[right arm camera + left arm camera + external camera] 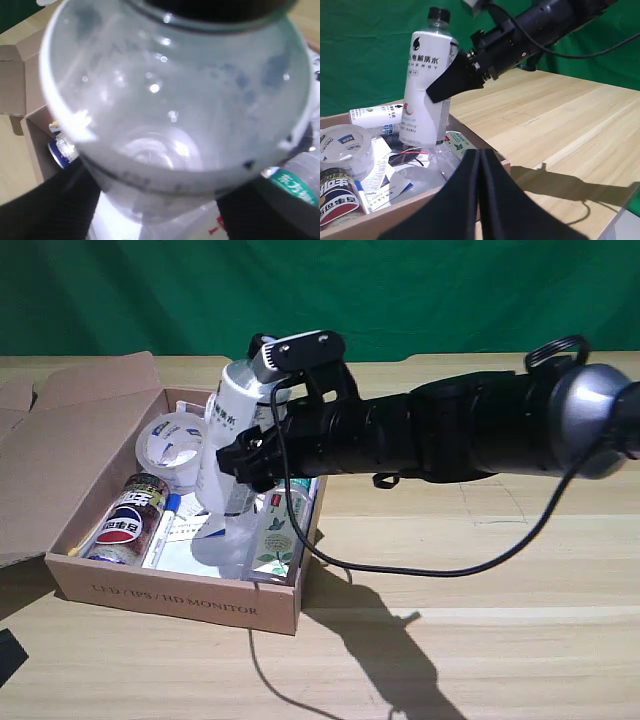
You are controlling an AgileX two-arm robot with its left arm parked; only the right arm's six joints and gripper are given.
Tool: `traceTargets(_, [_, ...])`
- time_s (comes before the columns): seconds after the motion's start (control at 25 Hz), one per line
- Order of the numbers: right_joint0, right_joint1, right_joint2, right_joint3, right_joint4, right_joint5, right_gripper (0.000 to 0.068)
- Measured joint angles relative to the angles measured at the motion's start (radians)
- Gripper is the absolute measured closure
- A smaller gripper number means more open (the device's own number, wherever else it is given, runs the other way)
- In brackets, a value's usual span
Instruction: Place the white bottle into the box.
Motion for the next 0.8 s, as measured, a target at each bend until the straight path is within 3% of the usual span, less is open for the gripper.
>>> traceTargets(0.44, [0.008,0.154,-0.105,-0.005,0.119,0.089,0.0180])
traceTargets(0.64, [0.008,0.154,-0.105,-0.005,0.107,0.112,0.0047])
traceTargets(0.8, [0.008,0.154,-0.106,-0.005,0.110,0.117,0.0028])
